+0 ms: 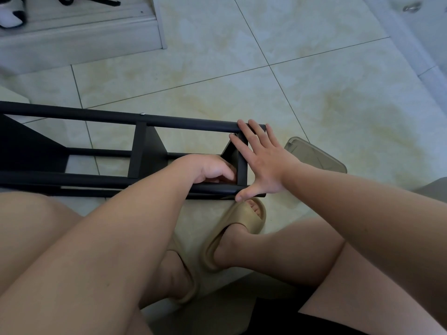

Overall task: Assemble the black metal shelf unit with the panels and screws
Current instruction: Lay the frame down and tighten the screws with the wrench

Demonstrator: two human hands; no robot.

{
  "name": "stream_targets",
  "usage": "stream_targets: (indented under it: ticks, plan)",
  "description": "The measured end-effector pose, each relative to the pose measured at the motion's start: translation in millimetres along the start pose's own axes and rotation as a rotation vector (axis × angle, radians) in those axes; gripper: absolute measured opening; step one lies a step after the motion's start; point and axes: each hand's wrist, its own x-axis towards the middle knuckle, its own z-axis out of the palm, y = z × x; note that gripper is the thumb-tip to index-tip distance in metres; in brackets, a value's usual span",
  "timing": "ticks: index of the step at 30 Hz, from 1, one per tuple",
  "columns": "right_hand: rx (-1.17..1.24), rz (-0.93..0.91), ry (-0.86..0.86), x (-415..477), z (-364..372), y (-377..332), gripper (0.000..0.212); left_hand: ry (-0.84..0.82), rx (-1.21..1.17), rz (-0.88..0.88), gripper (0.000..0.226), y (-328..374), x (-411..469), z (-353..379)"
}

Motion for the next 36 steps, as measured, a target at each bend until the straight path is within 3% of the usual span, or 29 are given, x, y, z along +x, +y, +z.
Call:
stream_targets:
  ticks: [2, 6, 16, 22, 36]
  plan:
    - [0.0, 0.0, 0.002, 0.1, 0.1, 0.1, 0.148, 0.006, -0.011, 0.003, 0.019, 0.2, -1.0, 0.4]
    - [-0.006, -0.002, 0.004, 0.0, 0.6, 0.0, 0.148, 0.057, 0.047, -0.035, 0.044, 2.6, -2.0, 4.0]
    - [0.003, 0.002, 0.003, 0.1, 0.5, 0.1, 0.148, 0.019, -0.013, 0.012, 0.017, 2.2, -3.5, 1.8]
    - [0.0, -0.001, 0.005, 0.2, 0.7, -0.7, 0.148, 0.05, 0.024, -0.034, 0.031, 2.3, -1.1, 4.2]
    - [0.004, 0.003, -0.01, -0.9, -1.9, -1.0, 0.147, -0.011, -0.062, -0.012, 0.015, -0.8, 0.6, 1.1]
